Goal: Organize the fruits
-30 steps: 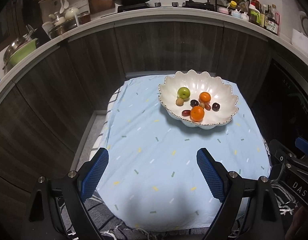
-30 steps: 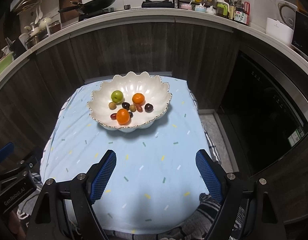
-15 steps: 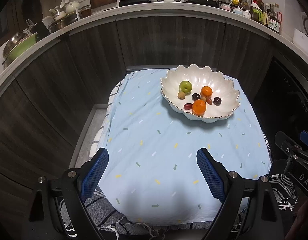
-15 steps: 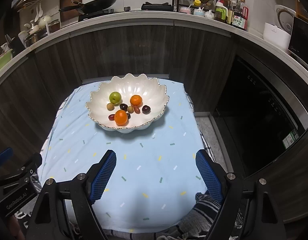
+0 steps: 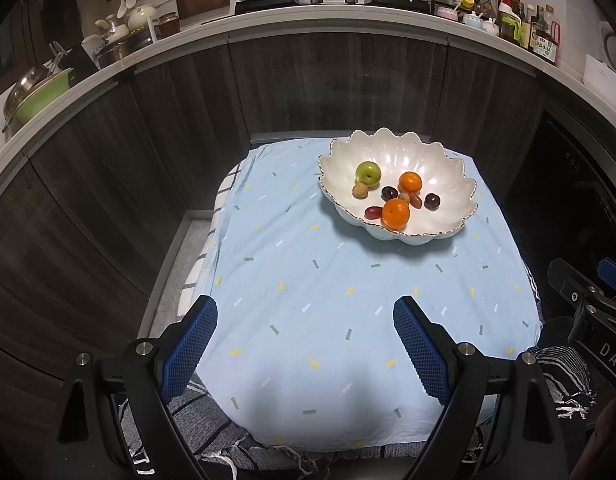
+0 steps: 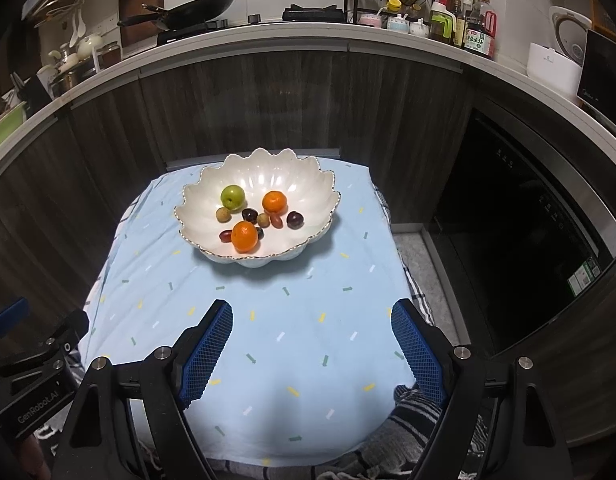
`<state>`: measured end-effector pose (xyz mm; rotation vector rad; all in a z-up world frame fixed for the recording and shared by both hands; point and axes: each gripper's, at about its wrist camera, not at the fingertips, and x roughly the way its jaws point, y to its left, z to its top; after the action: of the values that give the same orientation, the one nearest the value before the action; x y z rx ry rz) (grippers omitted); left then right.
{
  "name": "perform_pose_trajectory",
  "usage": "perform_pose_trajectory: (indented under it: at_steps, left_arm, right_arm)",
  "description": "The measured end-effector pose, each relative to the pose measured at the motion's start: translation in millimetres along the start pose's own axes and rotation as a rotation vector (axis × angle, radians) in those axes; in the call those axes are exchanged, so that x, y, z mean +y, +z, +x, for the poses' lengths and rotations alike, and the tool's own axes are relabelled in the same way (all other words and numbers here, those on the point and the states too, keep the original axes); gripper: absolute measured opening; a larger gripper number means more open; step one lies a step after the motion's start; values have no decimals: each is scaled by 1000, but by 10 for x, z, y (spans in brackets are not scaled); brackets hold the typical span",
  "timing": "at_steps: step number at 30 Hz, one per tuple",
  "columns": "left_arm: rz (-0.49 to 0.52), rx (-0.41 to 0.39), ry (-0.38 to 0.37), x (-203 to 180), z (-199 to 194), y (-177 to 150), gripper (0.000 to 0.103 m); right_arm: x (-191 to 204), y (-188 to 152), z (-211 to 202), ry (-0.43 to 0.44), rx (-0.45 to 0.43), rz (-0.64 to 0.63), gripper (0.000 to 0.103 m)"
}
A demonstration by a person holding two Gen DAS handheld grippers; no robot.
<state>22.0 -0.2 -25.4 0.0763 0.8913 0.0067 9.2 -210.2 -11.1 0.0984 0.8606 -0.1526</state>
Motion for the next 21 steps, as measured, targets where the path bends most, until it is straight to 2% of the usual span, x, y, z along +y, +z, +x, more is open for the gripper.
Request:
perform_pose_trajectory:
  at_steps: [21]
  left_arm:
    - [3, -8, -2, -15, -17, 4, 90]
  right_arm:
    - [-8, 4, -5, 10, 0, 9, 82]
